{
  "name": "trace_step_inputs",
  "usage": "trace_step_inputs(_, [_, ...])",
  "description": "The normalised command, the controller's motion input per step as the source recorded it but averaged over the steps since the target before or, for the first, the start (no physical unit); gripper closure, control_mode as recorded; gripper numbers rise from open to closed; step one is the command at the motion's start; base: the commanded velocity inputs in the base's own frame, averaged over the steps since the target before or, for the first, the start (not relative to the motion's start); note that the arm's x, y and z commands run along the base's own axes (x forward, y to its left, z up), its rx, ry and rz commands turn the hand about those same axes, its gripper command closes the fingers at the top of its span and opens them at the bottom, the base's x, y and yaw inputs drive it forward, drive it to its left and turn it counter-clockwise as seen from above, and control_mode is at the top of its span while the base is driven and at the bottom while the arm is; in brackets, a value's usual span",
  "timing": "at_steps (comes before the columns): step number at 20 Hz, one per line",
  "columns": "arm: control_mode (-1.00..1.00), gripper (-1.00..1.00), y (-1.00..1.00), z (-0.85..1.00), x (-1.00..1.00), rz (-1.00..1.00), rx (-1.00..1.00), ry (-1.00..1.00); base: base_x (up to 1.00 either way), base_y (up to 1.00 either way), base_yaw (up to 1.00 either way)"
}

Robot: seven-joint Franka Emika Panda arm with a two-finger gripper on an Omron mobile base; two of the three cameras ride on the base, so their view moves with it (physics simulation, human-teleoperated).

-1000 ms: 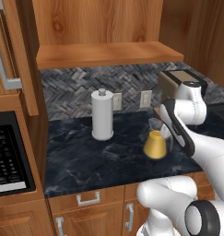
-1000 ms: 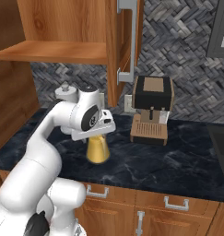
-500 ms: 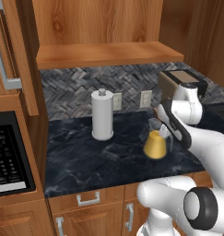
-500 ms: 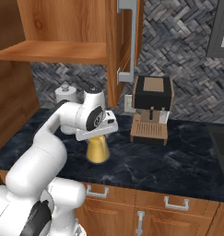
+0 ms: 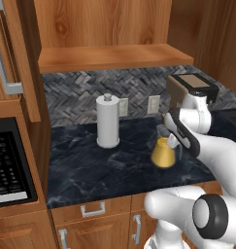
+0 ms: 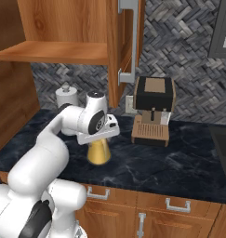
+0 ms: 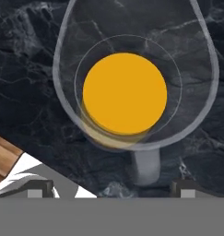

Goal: There is a tray on the dining counter. Grab the cup, mug, and pitcher and place them on the tray. The pitcher may be placed next to the tray if it cannot fit the tray.

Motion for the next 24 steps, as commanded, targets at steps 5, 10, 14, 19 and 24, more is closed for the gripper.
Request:
trace_step_inputs(5, [-1.0,-1.0,0.0,-0.12,0.0,0.0,0.0,0.0,0.0,0.0,0.0])
trace_step_inputs(10, [-1.0,-1.0,0.0,-0.01,0.01,0.0,0.0,0.02,0.0,0.0,0.0])
trace_step_inputs(14, [-1.0,-1.0,0.0,-0.02,0.16,0.0,0.0,0.01,0.0,0.0,0.0])
trace_step_inputs(19, [-1.0,-1.0,0.0,-0.05,0.24,0.0,0.0,0.0,0.0,0.0,0.0])
trace_step_inputs(24, [-1.0,-1.0,-0.01,-0.1,0.22,0.01,0.0,0.0,0.0,0.0,0.0])
